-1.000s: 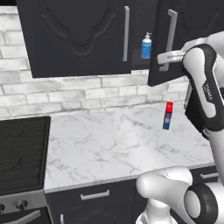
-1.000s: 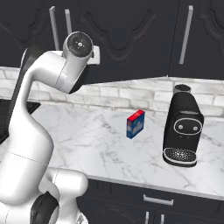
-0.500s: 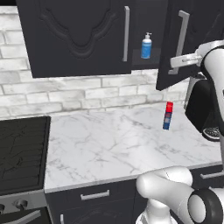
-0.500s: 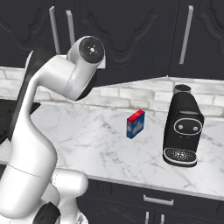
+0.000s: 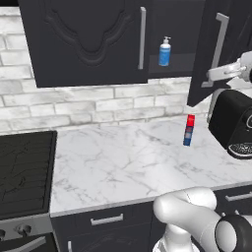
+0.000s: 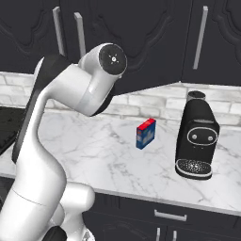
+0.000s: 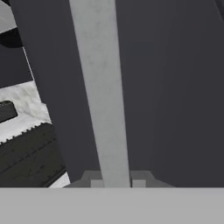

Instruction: Pick the soap dispenser and soap dispenser from the cabinet and place them on the counter.

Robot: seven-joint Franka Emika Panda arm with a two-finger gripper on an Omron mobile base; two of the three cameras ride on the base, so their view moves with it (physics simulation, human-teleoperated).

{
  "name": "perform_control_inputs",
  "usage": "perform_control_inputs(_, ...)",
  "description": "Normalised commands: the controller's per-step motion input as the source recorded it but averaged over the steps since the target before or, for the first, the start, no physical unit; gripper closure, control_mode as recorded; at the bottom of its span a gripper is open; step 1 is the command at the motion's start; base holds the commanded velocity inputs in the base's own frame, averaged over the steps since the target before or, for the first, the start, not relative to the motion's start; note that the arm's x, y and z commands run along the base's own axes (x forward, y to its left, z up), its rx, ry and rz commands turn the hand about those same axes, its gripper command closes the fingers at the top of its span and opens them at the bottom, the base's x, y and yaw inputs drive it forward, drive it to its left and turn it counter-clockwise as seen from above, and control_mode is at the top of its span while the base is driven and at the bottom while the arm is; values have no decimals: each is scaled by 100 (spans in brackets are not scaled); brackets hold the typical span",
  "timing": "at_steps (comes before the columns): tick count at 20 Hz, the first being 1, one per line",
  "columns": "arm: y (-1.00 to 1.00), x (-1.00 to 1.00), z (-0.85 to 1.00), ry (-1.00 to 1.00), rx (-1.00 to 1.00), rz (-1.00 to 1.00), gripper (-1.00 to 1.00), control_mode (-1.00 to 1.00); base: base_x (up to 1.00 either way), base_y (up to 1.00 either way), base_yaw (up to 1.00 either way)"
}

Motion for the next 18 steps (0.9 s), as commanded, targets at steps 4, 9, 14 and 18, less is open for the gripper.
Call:
perform_control_inputs(4, -26, -37, 0, 0, -1, 4, 100, -100, 0, 0, 0)
perform_control_inputs(9, -27, -38, 0, 0, -1, 4, 100, -100, 0, 0, 0)
perform_control_inputs(14, -31, -34, 0, 0, 0, 5, 100, -100, 0, 0, 0)
perform_control_inputs(18, -34, -33, 0, 0, 0, 5, 100, -100, 0, 0, 0)
